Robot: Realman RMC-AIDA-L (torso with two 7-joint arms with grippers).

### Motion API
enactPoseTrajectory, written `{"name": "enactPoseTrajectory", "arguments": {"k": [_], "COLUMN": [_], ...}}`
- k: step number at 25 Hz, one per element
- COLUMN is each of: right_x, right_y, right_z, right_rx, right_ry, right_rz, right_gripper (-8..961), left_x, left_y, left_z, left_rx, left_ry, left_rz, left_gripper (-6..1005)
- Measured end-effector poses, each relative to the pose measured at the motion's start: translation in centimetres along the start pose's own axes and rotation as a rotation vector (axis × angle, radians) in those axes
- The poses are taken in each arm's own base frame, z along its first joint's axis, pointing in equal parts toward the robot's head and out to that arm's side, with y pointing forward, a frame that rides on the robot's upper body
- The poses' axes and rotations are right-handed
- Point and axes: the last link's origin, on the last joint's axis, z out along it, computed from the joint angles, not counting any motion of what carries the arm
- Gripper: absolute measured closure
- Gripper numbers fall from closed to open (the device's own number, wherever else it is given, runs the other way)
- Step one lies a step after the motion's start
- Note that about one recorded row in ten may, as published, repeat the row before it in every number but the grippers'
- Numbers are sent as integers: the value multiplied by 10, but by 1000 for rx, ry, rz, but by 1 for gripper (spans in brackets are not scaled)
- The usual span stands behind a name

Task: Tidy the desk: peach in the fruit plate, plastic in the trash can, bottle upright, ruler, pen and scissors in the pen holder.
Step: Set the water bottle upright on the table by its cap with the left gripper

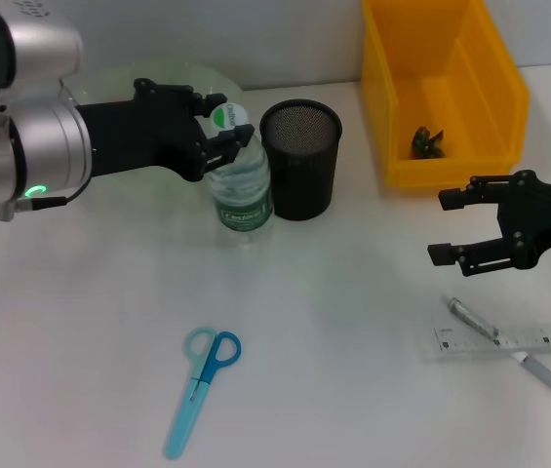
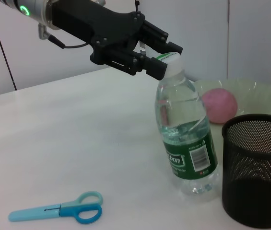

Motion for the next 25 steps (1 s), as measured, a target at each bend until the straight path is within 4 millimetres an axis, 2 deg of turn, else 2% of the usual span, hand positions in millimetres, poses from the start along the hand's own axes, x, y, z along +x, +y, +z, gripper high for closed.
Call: {"name": "enactPoseTrajectory", "arguments": {"k": [25], "right_x": [-6], "right_y": [1], "right_z": [0], "right_rx": [-8], "right_ry": [-2], "right_rz": [-11], "right_gripper": [129], "left_x": [-8], "left_y": [-3], "left_z": [-9], "left_rx": [1], "left_ry": [-7], "left_rz": [-32], "left_gripper": [489]}}
